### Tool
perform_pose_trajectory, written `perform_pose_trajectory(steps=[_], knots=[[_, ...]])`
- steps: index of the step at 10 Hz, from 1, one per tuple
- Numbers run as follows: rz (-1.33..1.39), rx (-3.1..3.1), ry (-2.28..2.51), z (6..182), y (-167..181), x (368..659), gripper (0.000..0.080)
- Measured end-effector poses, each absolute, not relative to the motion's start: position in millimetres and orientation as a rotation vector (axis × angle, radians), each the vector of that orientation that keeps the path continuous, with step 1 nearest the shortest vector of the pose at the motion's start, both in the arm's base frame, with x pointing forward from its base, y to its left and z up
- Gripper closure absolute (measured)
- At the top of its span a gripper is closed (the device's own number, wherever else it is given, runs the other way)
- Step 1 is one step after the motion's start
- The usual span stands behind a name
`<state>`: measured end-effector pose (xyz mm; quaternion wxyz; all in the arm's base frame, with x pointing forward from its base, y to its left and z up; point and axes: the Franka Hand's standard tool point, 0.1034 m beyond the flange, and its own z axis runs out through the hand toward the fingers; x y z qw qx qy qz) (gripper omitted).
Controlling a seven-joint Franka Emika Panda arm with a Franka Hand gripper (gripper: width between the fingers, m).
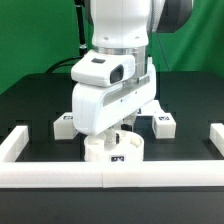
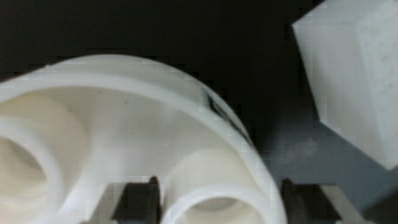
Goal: Assemble stool
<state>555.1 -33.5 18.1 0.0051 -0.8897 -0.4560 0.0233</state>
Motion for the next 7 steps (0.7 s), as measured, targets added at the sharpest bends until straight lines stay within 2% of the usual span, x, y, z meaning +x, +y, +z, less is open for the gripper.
perform_pose_trajectory(steps=[2, 7], knots=[[0.068, -2.786, -1.431, 17.7, -32.3, 555.8, 0.0476], [-0.116, -2.749, -1.514, 18.4, 41.4, 574.7, 0.0476]])
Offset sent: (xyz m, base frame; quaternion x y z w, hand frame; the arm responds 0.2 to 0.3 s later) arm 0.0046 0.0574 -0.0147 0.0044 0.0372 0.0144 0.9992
